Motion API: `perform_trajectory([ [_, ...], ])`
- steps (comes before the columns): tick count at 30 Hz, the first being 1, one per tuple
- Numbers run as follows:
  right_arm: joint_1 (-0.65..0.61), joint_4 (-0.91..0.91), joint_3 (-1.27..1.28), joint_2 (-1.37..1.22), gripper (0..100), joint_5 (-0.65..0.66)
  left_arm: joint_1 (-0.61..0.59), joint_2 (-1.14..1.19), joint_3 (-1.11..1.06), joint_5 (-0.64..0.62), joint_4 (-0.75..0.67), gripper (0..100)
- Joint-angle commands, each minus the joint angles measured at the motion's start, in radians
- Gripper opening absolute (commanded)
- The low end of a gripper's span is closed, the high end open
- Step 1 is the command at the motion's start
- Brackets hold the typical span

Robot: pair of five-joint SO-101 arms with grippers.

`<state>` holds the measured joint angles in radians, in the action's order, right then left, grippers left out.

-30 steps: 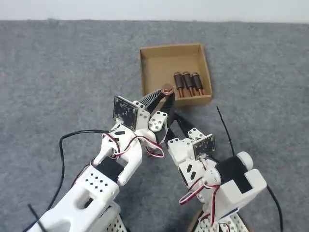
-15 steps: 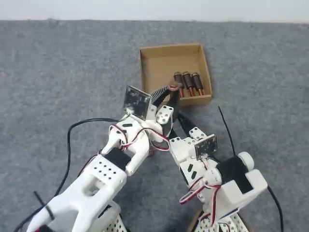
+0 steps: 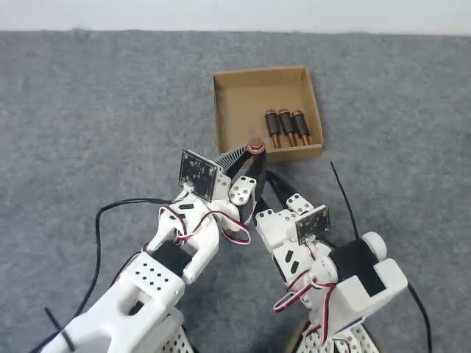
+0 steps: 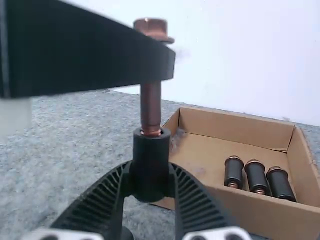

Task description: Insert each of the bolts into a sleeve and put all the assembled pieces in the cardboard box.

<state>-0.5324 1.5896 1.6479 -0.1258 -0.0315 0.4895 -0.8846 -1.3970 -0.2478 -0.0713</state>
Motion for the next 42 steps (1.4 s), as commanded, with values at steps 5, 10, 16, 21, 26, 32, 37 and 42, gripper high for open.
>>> perform_trajectory([
  [5,0.021,0.028,0.028,0.050,0.6,0.017,0.006,-0.051,0.021,0.000,0.121,1],
  [10,0.021,0.028,0.028,0.050,0.6,0.017,0.006,-0.051,0.021,-0.003,0.130,1],
  [16,0.021,0.028,0.028,0.050,0.6,0.017,0.009,-0.051,0.015,-0.003,0.129,1],
  [21,0.021,0.028,0.028,0.050,0.6,0.017,0.009,-0.057,0.015,-0.025,0.129,6],
  [26,0.021,0.028,0.028,0.051,0.6,0.017,0.011,-0.055,-0.002,-0.100,0.129,15],
  [32,0.021,0.028,0.028,0.051,0.6,0.017,0.005,-0.055,-0.013,-0.103,0.129,14],
  [37,0.022,0.028,0.028,0.050,0.6,0.017,0.011,-0.058,-0.025,-0.104,0.127,14],
  [42,0.022,0.028,0.028,0.050,0.6,0.017,0.002,-0.060,-0.027,-0.101,0.127,14],
])
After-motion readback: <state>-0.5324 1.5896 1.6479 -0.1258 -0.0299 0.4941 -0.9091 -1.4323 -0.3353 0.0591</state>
